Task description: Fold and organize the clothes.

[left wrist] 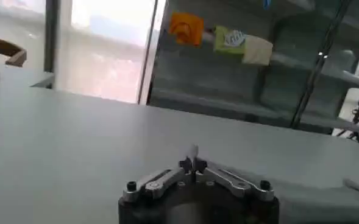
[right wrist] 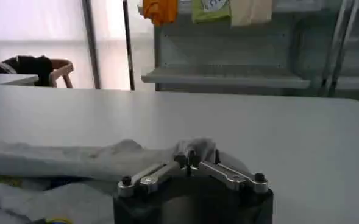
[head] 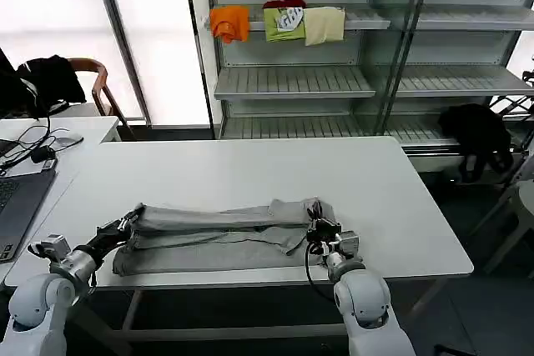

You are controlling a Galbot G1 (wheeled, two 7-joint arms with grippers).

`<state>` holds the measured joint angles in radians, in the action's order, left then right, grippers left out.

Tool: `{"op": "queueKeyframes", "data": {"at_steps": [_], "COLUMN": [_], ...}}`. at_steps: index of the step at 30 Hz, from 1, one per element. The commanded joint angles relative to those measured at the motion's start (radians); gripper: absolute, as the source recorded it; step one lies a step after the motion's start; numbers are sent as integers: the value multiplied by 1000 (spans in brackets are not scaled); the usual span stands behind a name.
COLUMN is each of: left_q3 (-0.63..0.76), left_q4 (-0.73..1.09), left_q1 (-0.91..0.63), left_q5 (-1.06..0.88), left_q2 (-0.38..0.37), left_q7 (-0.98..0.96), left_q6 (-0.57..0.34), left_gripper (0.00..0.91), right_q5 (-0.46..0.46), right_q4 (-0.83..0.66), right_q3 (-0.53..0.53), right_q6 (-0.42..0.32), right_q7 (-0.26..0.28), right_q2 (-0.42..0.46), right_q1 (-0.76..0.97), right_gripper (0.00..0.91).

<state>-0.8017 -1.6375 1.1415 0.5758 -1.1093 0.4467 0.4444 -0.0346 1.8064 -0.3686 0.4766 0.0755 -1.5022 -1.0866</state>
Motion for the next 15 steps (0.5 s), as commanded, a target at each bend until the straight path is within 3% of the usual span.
{"op": "queueKeyframes", "data": {"at_steps": [1, 4, 5, 12, 13, 15], "left_q3": [-4, -6, -7, -5, -5, -5], "left_q4": [-19, -30, -32, -43, -44, -47], "left_q1": [33, 45, 47, 54, 54, 57], "left_q5": [-26, -58, -80, -170, -179, -202], "left_q2": [1, 2, 1, 1, 1, 1], "left_q7": [4, 0, -2, -26, -28, -43], "left_q6": [-2, -1, -1, 10, 11, 9], "left_gripper": [10, 10, 20, 30, 907, 907], "right_q5": [48, 62, 74, 181, 194, 235], "right_q4": [11, 13, 14, 19, 21, 26], "right_q3": [-3, 0, 3, 14, 17, 20], "right_q6": [-14, -19, -18, -58, -61, -62], "right_q7": [7, 7, 7, 10, 7, 0], "right_q2": [16, 18, 16, 2, 3, 2], "right_q1": [-30, -34, -35, -45, -45, -47], "right_gripper": [0, 0, 907, 907, 907, 907]}}
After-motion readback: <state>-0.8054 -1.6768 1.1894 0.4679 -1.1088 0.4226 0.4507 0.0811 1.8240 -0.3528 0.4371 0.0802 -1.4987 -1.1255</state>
